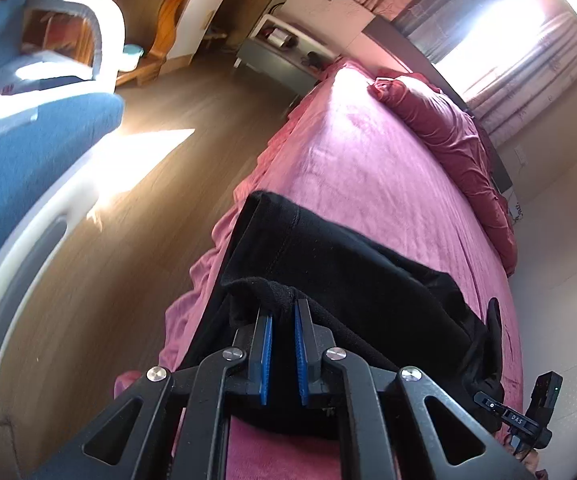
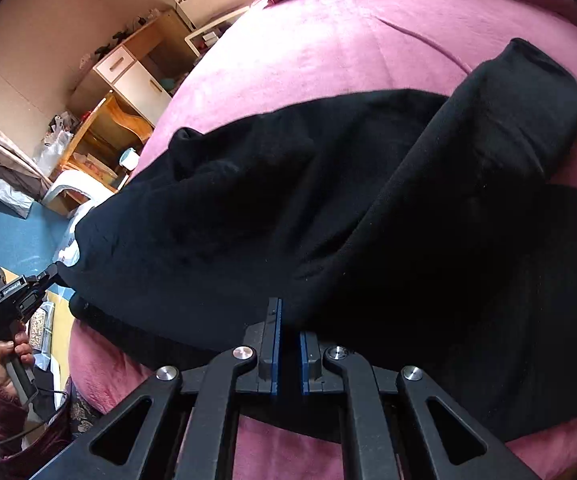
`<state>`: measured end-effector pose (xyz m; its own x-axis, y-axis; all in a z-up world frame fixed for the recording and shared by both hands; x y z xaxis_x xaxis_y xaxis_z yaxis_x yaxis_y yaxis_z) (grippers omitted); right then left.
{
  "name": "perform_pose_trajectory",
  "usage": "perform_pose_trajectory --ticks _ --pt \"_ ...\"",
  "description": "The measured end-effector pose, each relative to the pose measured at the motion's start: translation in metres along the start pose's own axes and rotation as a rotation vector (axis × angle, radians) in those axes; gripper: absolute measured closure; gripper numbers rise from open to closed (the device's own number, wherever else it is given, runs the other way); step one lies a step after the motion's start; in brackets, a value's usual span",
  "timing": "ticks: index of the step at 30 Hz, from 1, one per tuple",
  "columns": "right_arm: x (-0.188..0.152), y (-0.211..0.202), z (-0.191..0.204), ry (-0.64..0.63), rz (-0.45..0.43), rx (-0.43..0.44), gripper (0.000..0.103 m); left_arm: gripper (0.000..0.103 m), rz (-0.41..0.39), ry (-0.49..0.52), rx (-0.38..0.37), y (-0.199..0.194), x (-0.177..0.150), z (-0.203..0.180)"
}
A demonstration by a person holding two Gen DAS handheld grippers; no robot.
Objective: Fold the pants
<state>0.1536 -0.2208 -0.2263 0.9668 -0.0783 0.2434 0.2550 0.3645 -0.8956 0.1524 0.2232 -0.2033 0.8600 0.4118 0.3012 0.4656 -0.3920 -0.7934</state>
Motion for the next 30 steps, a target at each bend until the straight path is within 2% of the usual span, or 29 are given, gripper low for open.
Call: perform_pose_trajectory --ticks 3,5,8,14,18,21,25,30 --pt "-0.003 0.010 -0.007 0.015 0.014 -0.009 0.096 0.088 0.014 -0.093 -0.043 0.000 -0.016 0.016" --pt "-0.002 0.014 -0.006 0.005 0.018 -0.025 0.096 0.077 0.019 -0.159 -0.077 -0.002 -0.020 0.025" --pt "-0.001 0.019 -0.006 -0.004 0.022 -0.044 0.096 0.070 0.041 -0.252 -0.153 -0.005 -0.021 0.031" --pt "-0.002 0.027 -0.009 0.001 0.027 -0.052 0.096 0.065 0.068 -0.372 -0.226 -0.005 -0.030 0.039" --pt "0.000 0.029 -0.008 -0.008 0.025 -0.059 0.096 0.065 0.071 -0.406 -0.233 0.000 -0.031 0.040" --pt "-0.001 0.028 -0.003 -0.015 0.012 -0.059 0.096 0.072 0.049 -0.431 -0.228 0.000 -0.024 0.043" --pt "-0.004 0.012 0.001 -0.023 -0.018 -0.044 0.096 0.093 0.041 -0.364 -0.138 0.001 -0.017 0.041" --pt "-0.016 -0.017 0.009 -0.061 -0.057 -0.024 0.096 0.095 0.040 -0.316 -0.082 -0.005 -0.020 0.044"
Point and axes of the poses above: each gripper's, at about its wrist camera, not at the fingertips, and y roughly the way its jaws point, z to its left, x to its top, the point moved 8 cm from there along y, roughly the way its jaws point, and after that the axes turned 8 degrees about z, right-handed, at the moved point
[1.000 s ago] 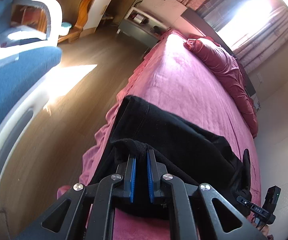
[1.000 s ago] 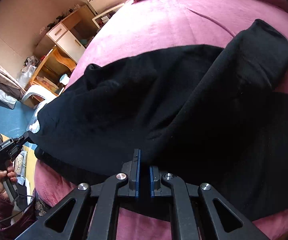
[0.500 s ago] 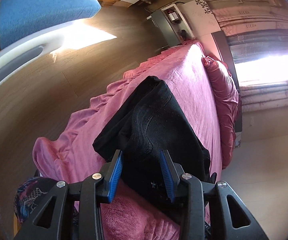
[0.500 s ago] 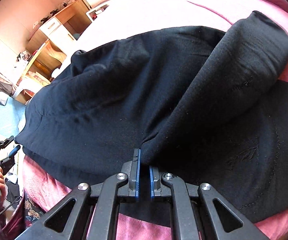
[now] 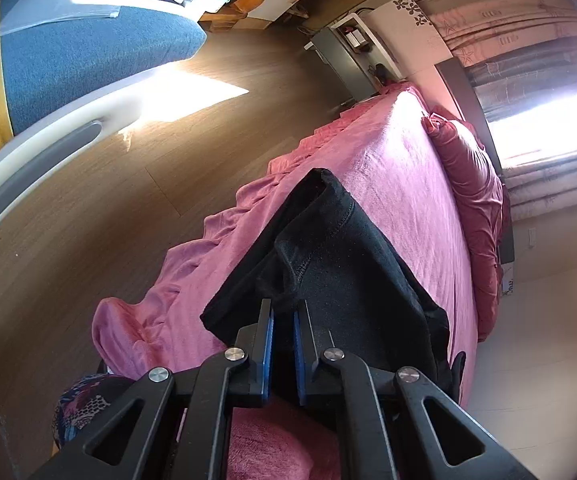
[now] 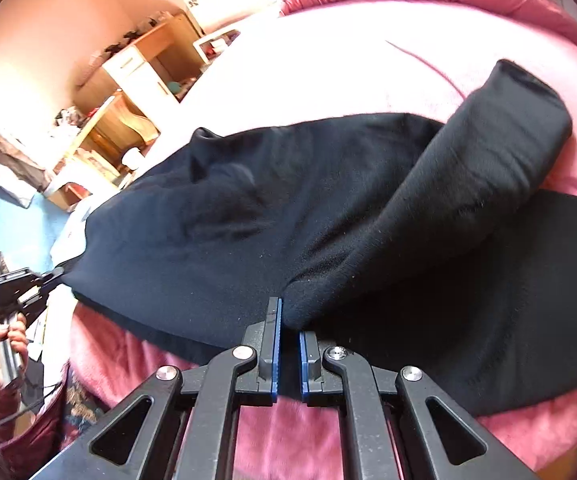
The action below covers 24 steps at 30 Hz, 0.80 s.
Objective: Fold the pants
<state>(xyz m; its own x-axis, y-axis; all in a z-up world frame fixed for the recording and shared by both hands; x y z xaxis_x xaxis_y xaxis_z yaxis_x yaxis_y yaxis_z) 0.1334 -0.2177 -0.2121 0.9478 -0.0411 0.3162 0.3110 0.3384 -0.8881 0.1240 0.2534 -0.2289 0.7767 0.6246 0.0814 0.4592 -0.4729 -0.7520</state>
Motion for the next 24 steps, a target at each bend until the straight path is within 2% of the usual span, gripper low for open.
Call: perform_pose_trajectory --ticks 4,7,11,13,14,16,17,18,21,24 --pt "-0.014 0.011 0.001 0.000 0.041 -0.008 0.096 0.095 0.023 0.028 0.063 0.004 -0.007 0.009" --pt "-0.025 0.029 -0.001 0.002 0.084 -0.027 0.096 0.095 0.027 0.018 0.080 0.006 -0.009 0.015" --pt "-0.023 0.046 0.002 -0.008 0.115 -0.039 0.096 0.094 0.024 0.049 0.134 0.006 -0.011 0.015" --pt "-0.025 0.055 -0.002 0.025 0.132 -0.015 0.095 0.088 0.026 0.051 0.168 0.007 -0.012 0.014" --pt "-0.024 0.055 -0.001 0.025 0.129 -0.007 0.095 0.078 0.024 0.044 0.195 0.007 -0.012 0.015" --pt "-0.022 0.051 -0.001 0.021 0.131 0.023 0.081 0.071 0.003 0.038 0.248 0.003 -0.012 0.015" --pt "-0.022 0.046 -0.004 0.020 0.137 0.027 0.075 0.071 -0.014 0.045 0.272 -0.001 -0.010 0.015" --pt "-0.021 0.040 -0.008 0.016 0.138 0.029 0.064 0.071 -0.041 0.057 0.304 -0.007 -0.009 0.013" --pt "-0.012 0.007 -0.027 0.015 0.093 -0.006 0.063 0.070 -0.136 0.125 0.353 -0.026 -0.006 -0.005" --pt "0.017 -0.032 -0.061 0.076 -0.005 -0.078 0.063 0.070 -0.190 0.229 0.322 -0.032 -0.011 -0.035"
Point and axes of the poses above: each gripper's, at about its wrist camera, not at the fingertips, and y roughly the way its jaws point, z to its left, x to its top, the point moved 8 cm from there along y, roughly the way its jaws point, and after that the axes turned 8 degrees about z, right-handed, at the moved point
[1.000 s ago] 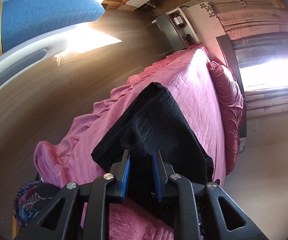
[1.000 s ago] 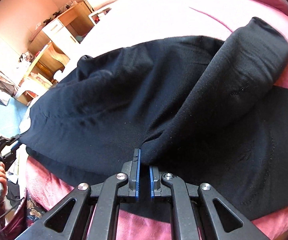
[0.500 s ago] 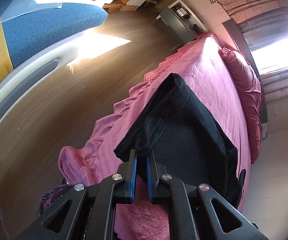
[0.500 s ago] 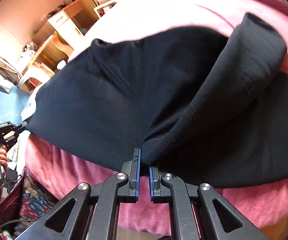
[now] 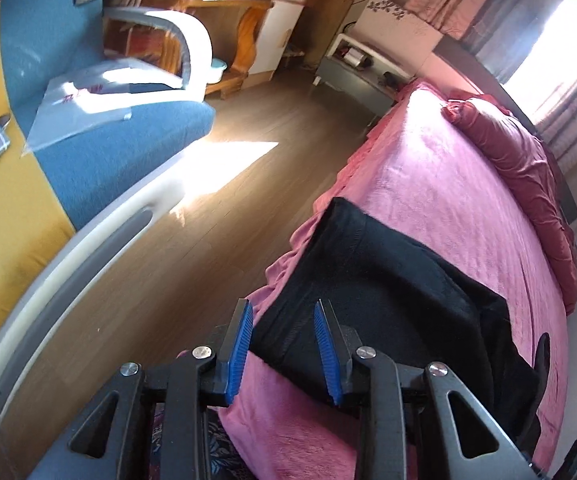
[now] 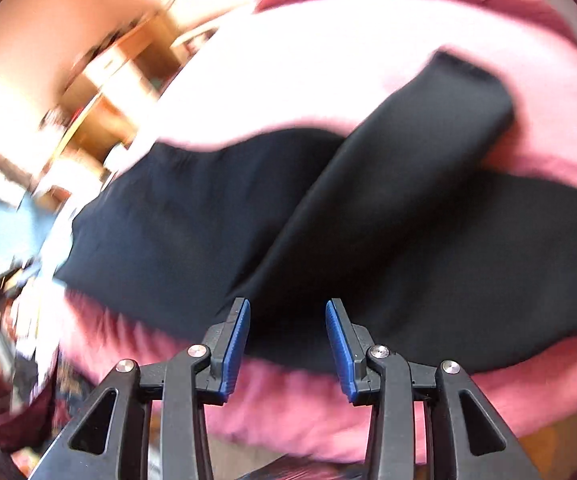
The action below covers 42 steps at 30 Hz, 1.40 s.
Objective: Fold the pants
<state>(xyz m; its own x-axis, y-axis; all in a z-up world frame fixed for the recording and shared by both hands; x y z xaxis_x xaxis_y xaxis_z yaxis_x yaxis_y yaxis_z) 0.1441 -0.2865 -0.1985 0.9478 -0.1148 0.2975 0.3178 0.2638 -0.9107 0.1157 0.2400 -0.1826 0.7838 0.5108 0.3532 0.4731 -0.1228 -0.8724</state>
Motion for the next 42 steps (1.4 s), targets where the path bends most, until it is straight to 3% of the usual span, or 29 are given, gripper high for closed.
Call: perform_pose_trajectory --ticks 5,13,18,21,23,24,25,29,34,38,42 --pt "0.079 -0.017 -0.056 0.139 -0.114 -0.143 0.061 0.070 0.051 0.215 -0.119 0.014 -0.027 -0.076" --pt "0.201 0.043 -0.103 0.313 -0.077 -0.258 0.060 0.070 0.236 0.414 -0.247 0.052 -0.092 -0.165" --pt "0.233 0.080 -0.131 0.366 0.001 -0.369 0.053 0.070 0.280 0.496 -0.260 0.057 -0.115 -0.185" --pt "0.231 0.101 -0.147 0.372 0.073 -0.438 0.056 0.070 0.300 0.506 -0.268 0.060 -0.116 -0.189" --pt "0.227 0.103 -0.151 0.345 0.097 -0.459 0.071 0.070 0.308 0.510 -0.269 0.063 -0.116 -0.192" --pt "0.227 0.102 -0.148 0.320 0.089 -0.455 0.087 0.070 0.309 0.514 -0.267 0.064 -0.117 -0.194" --pt "0.227 0.100 -0.145 0.304 0.084 -0.448 0.094 0.070 0.311 0.518 -0.266 0.065 -0.118 -0.196" --pt "0.218 0.061 -0.139 0.314 -0.024 -0.358 0.096 0.070 0.329 0.531 -0.270 0.070 -0.121 -0.203" --pt "0.193 -0.028 -0.152 0.384 -0.228 -0.190 0.096 0.070 0.324 0.563 -0.295 0.069 -0.126 -0.218" --pt "0.153 -0.093 -0.175 0.467 -0.356 -0.076 0.096 0.070 0.320 0.584 -0.314 0.065 -0.132 -0.229" --pt "0.098 -0.127 -0.208 0.560 -0.426 -0.024 0.097 0.070 0.325 0.613 -0.320 0.062 -0.140 -0.237"
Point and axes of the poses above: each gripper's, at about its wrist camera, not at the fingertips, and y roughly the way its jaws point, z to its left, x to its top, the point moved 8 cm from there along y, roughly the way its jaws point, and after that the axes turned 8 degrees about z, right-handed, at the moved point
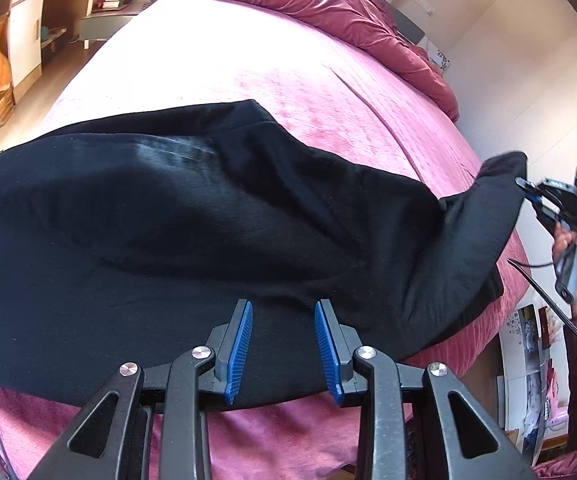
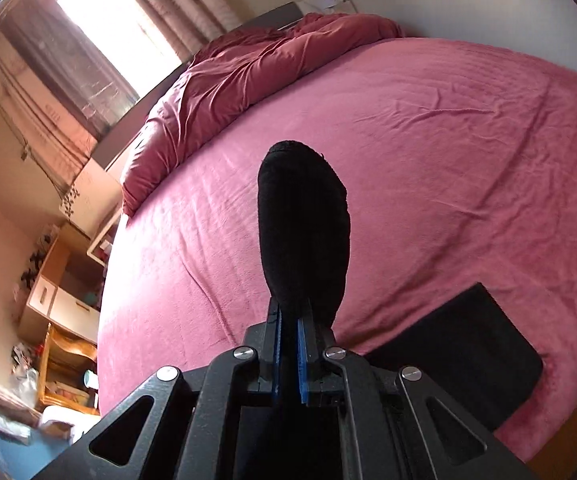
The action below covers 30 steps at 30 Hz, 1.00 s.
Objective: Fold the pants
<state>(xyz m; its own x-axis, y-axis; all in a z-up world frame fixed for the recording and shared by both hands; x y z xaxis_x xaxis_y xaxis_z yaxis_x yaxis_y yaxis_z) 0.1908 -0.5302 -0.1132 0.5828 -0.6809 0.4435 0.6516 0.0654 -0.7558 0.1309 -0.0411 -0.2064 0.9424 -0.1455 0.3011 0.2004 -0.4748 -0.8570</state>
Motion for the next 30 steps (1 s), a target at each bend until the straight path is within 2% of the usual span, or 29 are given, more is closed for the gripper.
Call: perform_pose_trajectory --ticks 4,9,14,17,18,20,24,26,27,28,30 --pt "-0.032 -0.023 -0.060 0.108 0.002 -0.005 0.097 0.070 0.019 0.009 0.004 0.004 -0.005 -0.006" --pt "-0.075 -0.002 -0.134 0.260 0.049 -0.005 0.097 0.070 0.038 0.020 0.021 0.007 -0.008 -0.011" --pt "-0.109 0.014 -0.176 0.337 0.084 -0.026 0.097 0.070 0.051 0.033 0.040 0.012 -0.010 -0.015" --pt "-0.114 0.017 -0.186 0.356 0.088 0.004 0.095 0.070 0.064 0.031 0.045 0.019 -0.010 -0.018" --pt "-0.113 0.017 -0.187 0.356 0.087 0.014 0.091 0.070 0.068 0.032 0.050 0.021 -0.010 -0.018" --pt "-0.110 0.015 -0.192 0.368 0.084 0.016 0.089 0.070 0.074 0.035 0.053 0.024 -0.009 -0.022" --pt "-0.098 0.007 -0.200 0.393 0.066 0.006 0.075 0.069 0.080 0.037 0.058 0.027 -0.009 -0.028" --pt "-0.091 0.006 -0.203 0.398 0.063 -0.009 0.075 0.069 0.087 0.042 0.063 0.029 -0.009 -0.027" --pt "-0.088 0.006 -0.204 0.394 0.065 -0.019 0.077 0.069 0.091 0.043 0.063 0.031 -0.009 -0.027" --pt "-0.086 0.004 -0.204 0.392 0.067 -0.028 0.094 0.069 0.092 0.044 0.062 0.032 -0.009 -0.028" --pt "-0.082 -0.004 -0.201 0.378 0.052 -0.036 0.097 0.069 0.092 0.044 0.063 0.035 -0.007 -0.030"
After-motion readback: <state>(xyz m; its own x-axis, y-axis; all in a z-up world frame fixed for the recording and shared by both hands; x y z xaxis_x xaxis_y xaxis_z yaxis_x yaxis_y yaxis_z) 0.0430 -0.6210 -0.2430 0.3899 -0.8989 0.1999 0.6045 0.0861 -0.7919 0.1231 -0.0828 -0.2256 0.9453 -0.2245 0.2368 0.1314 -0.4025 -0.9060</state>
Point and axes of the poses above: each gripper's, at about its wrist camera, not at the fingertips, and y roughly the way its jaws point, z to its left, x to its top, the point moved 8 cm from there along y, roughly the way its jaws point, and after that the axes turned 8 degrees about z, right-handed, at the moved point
